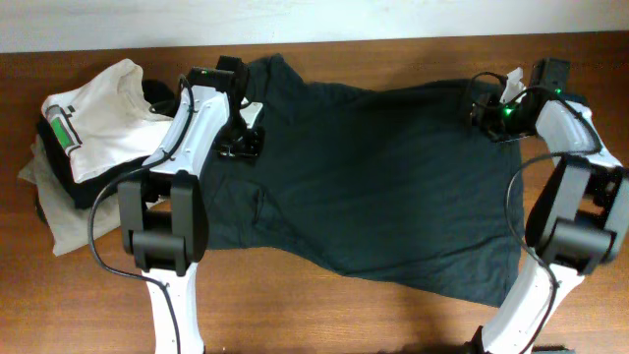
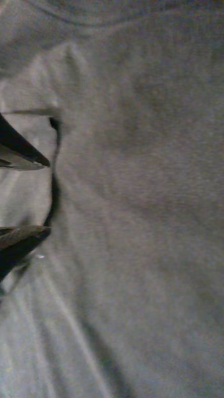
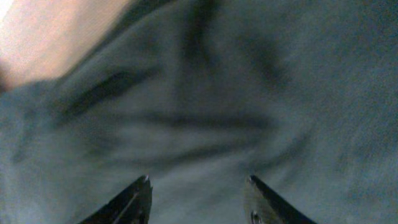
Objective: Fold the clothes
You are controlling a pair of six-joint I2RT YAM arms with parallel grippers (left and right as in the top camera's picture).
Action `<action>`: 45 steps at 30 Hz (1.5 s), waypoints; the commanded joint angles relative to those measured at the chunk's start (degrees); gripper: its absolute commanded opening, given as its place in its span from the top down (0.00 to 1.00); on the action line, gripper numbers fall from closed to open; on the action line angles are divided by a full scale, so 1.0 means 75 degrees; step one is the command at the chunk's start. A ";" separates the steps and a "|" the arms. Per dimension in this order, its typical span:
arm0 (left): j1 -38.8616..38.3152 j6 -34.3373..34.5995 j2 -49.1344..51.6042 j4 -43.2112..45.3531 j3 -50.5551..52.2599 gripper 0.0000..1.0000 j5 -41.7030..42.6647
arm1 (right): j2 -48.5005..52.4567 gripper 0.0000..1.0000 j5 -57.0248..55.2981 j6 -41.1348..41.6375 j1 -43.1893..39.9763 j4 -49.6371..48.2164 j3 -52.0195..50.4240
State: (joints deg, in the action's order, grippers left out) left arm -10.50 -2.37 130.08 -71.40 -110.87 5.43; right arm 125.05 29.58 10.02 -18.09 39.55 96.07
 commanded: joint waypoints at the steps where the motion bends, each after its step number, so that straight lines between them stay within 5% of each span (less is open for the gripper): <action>1: 0.0029 -0.0125 -0.0125 -0.1381 -0.1029 0.71 -0.0108 | -0.2197 0.48 0.0484 -0.0315 0.0052 0.0702 0.0353; 3: 0.0029 -0.0125 -0.0291 -0.2139 -0.1113 0.71 -0.0105 | -0.3722 0.44 0.0361 -0.0309 0.0052 0.1789 0.0350; 5: 0.0020 -0.0125 -0.0289 -0.2652 -0.0930 0.58 -0.0105 | -0.4485 0.40 0.0227 -0.0306 0.0052 0.2987 0.0350; 8: -0.0076 -0.0125 -0.0289 -0.1338 0.0347 0.52 0.0259 | -0.4567 0.38 -0.0755 -0.0309 0.0052 0.4902 0.0221; 11: -0.0356 -0.0122 -0.0289 -0.0224 0.1011 0.48 0.1096 | -0.4371 0.38 -0.1017 -0.0309 0.0052 0.5047 -0.0318; 18: -0.0836 -0.0181 -0.0289 0.0157 0.1932 0.48 0.0070 | -0.4351 0.38 -0.1241 -0.0309 0.0052 0.4366 -0.2288; 19: -0.0836 -0.0178 -0.0289 0.0198 0.1932 0.57 0.0076 | -0.4351 0.38 -0.1244 -0.0309 0.0052 0.4354 -0.2334; 20: -0.0836 -0.0175 -0.0291 0.0160 0.1929 0.91 0.0227 | -0.4351 0.38 -0.1309 -0.0306 0.0050 0.4354 -0.2337; 21: -0.0836 -0.0137 -0.0294 0.0009 0.1909 0.99 0.0347 | -0.4351 0.38 -0.1513 -0.0303 0.0050 0.4348 -0.2337; 26: -0.0831 -0.0085 -0.1005 -0.0627 0.1343 1.00 0.0353 | -0.4351 0.31 -0.2524 0.0192 -0.0347 0.4433 -0.2993; 33: -0.0831 -0.0087 -0.1227 -0.0691 0.1343 0.99 0.0353 | -0.4351 0.42 -0.2378 0.0335 -0.4753 0.4164 -0.5665; 39: -0.0831 -0.0087 -0.1227 -0.0493 0.1343 0.98 0.0353 | -0.4351 0.41 -0.2719 0.1035 -0.4986 0.2352 -0.7306; 41: -0.0831 -0.0087 -0.1227 -0.0510 0.1343 0.97 0.0353 | -0.4351 0.49 -0.2838 0.1052 -0.4986 0.2250 -0.7417; 44: -0.0831 -0.0090 -0.1227 -0.0530 0.1343 0.97 0.0353 | -0.4386 0.95 -0.2719 0.1055 -0.4986 0.2215 -0.7163; 45: -0.0828 -0.0090 -0.1227 -0.0565 0.1343 0.97 0.0350 | -0.4468 0.96 -0.2512 0.1046 -0.4983 0.2305 -0.7012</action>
State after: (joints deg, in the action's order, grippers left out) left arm -16.82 -3.22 122.21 -75.24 -100.14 7.51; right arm 92.42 10.57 17.80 -55.13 57.01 41.85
